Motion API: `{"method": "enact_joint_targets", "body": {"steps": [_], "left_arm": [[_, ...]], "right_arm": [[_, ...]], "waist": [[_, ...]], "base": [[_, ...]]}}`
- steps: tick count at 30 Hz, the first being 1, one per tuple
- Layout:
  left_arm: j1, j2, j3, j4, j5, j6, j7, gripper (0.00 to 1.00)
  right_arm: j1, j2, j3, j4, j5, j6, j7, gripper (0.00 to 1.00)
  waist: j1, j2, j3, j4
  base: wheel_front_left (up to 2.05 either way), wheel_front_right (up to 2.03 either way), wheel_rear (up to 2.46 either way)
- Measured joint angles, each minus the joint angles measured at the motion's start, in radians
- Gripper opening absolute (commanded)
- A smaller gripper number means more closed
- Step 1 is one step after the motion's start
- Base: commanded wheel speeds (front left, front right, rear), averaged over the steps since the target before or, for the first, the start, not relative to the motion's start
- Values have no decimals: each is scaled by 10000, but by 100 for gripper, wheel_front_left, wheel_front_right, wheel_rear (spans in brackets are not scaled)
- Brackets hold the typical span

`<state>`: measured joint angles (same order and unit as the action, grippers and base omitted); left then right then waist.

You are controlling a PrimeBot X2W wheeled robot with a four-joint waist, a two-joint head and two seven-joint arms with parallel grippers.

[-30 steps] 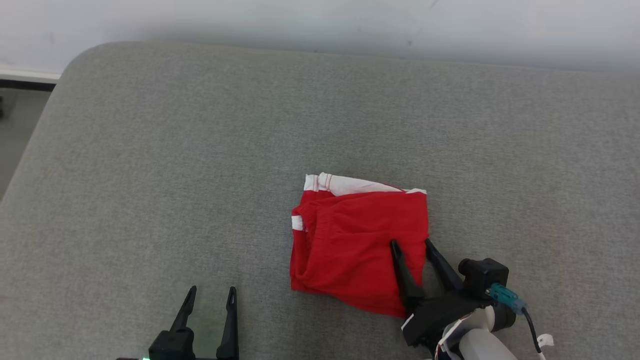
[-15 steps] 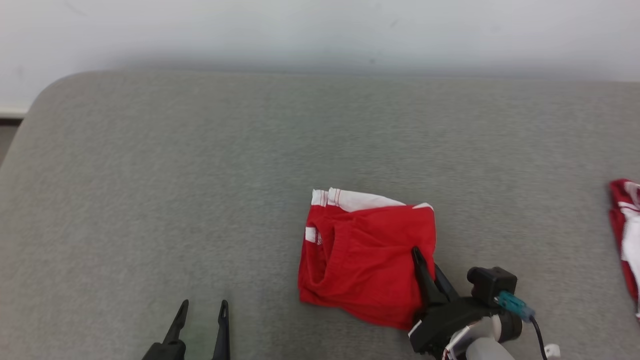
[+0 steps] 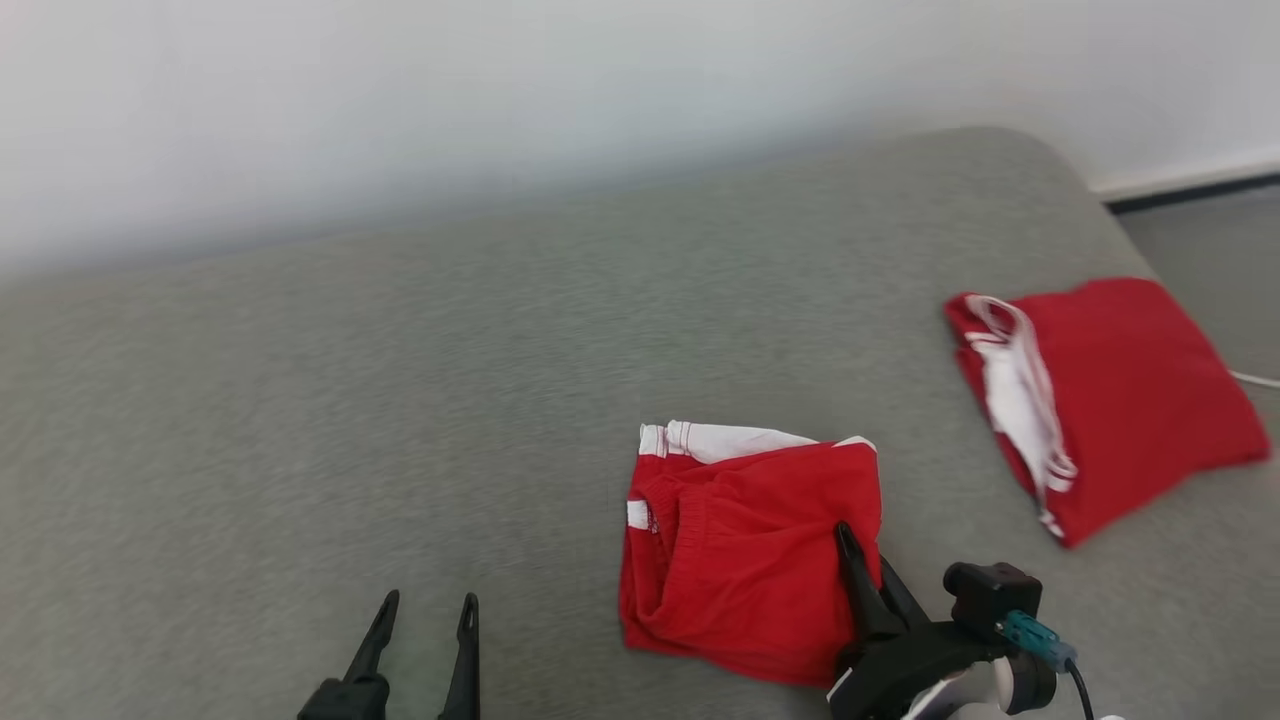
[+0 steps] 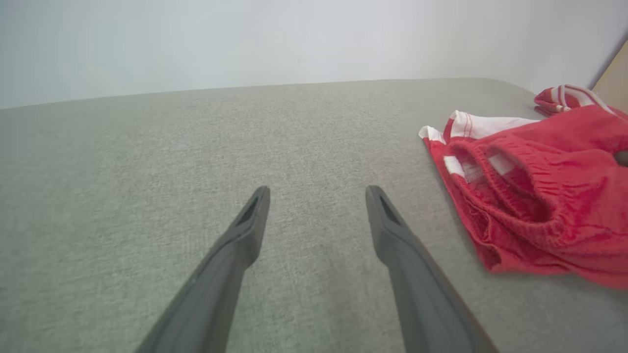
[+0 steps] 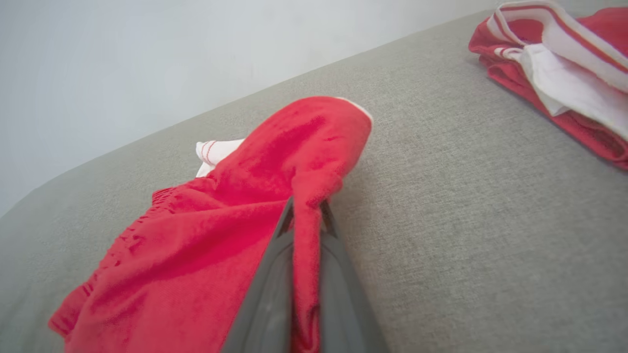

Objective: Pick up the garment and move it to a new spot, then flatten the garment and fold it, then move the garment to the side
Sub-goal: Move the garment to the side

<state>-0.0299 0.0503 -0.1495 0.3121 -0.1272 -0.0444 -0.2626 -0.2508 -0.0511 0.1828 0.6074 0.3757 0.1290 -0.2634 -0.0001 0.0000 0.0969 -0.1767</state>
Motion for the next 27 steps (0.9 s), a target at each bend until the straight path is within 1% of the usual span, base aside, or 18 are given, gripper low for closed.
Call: {"method": "enact_joint_targets", "body": {"steps": [2,9,13,15,17,21,24,27], "left_arm": [[-131,0,-77,-17,-40,-88,0,100],[-393,-6,-284,-81,-15,-190,0,100],[-617,-13,-420,-63,54,-347,0,100],[-746,-13,-453,-65,54,-351,0,100],[-834,-13,-489,-63,56,-360,0,100],[-954,-12,-650,0,69,-435,0,100],[-955,-13,-709,79,123,-453,0,100],[-977,-12,-685,117,251,-485,0,100]], "right_arm": [[-13,-4,33,-2,21,0,0,0],[-306,-4,311,40,-171,0,-2,0],[-551,-8,487,107,-303,0,-2,0],[-689,-23,550,130,-414,0,0,0],[-879,-111,663,136,-550,0,-2,0],[-1496,-537,1078,190,-819,0,0,0],[-2242,-1049,1333,372,-988,2,-2,0],[-2998,-1638,1494,936,-1078,2,-2,0]], "waist": [[0,0,-14,-445],[0,0,31,-1887],[1,0,134,-2571],[1,0,218,-2829],[1,0,340,-3005],[3,1,644,-3122],[3,0,822,-3031],[2,1,929,-2802]], "base": [[0,0,0],[0,0,0],[0,0,0],[0,0,0],[0,0,0],[0,0,0],[0,0,0],[0,0,0]]}}
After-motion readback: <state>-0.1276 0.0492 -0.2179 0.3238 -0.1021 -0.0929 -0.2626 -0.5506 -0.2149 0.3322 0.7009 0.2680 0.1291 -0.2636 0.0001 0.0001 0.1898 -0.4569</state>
